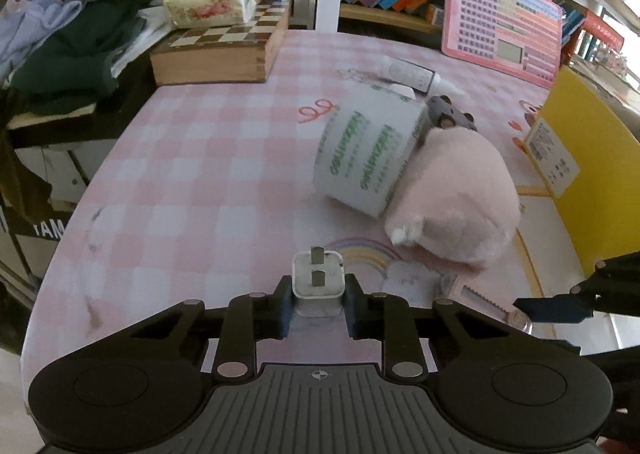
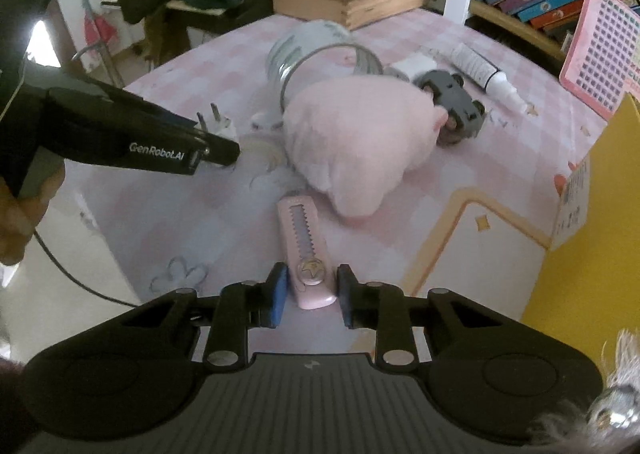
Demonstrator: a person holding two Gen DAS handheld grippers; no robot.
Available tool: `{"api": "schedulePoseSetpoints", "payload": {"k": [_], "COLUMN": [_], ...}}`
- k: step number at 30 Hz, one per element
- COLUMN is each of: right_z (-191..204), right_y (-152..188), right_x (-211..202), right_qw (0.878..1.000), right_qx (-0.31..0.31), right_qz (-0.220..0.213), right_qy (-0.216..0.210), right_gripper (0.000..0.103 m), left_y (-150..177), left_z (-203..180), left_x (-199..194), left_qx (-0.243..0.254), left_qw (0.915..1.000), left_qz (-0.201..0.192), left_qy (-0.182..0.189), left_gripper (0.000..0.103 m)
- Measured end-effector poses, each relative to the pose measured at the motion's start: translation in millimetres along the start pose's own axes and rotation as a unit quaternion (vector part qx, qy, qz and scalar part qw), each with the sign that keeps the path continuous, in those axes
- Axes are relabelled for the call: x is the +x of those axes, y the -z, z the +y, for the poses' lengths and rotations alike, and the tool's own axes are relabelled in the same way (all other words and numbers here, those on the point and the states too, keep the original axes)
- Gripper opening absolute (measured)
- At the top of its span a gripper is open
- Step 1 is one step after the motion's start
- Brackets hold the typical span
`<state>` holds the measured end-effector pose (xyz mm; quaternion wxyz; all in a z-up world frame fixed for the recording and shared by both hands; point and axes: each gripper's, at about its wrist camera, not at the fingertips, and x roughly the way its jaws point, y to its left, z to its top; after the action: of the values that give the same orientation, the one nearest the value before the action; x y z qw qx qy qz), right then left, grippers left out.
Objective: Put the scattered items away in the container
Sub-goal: 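Grasp the white plug with the left tool while the right tool grasps the pink stick, then lift the white plug and pink stick and carry both toward the yellow box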
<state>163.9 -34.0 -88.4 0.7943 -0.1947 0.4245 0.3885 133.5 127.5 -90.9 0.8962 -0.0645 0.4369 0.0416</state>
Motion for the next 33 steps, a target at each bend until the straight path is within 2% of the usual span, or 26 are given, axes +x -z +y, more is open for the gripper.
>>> {"api": "schedulePoseSetpoints", "payload": {"k": [3, 8, 10, 12, 17, 25, 33], "right_z": [0, 4, 4, 7, 10, 9, 4], "right_y": [-4, -9, -9, -9, -9, -8, -3], "right_x": [4, 10, 10, 9, 7, -19, -59], "right_qw": [1.000, 1.000, 1.000, 1.000, 0.999, 0.999, 0.997], "right_qx": [0.002, -0.011, -0.012, -0.020, -0.029, -0.008, 0.034], "right_qz": [-0.007, -0.016, -0.015, -0.016, -0.012, -0.035, -0.064], "right_qy": [0.005, 0.009, 0.006, 0.002, 0.008, 0.013, 0.018], "right_gripper": [0.034, 0.034, 0.031, 0.023, 0.023, 0.023, 0.023], "left_y": [2, 2, 3, 3, 2, 3, 6], "left_z": [-3, -5, -5, -5, -2, 2, 1], "left_x": [-1, 1, 1, 2, -1, -35, -78], "left_qx": [0.005, 0.018, 0.019, 0.019, 0.009, -0.020, -0.056], "left_qw": [1.0000, 0.9998, 0.9998, 0.9997, 0.9999, 0.9991, 0.9952], "left_qz": [0.000, -0.001, -0.004, -0.008, -0.006, -0.036, -0.065], "left_qy": [-0.002, -0.010, -0.011, -0.011, -0.001, 0.013, 0.046], "left_gripper": [0.024, 0.027, 0.028, 0.027, 0.024, 0.024, 0.024]}}
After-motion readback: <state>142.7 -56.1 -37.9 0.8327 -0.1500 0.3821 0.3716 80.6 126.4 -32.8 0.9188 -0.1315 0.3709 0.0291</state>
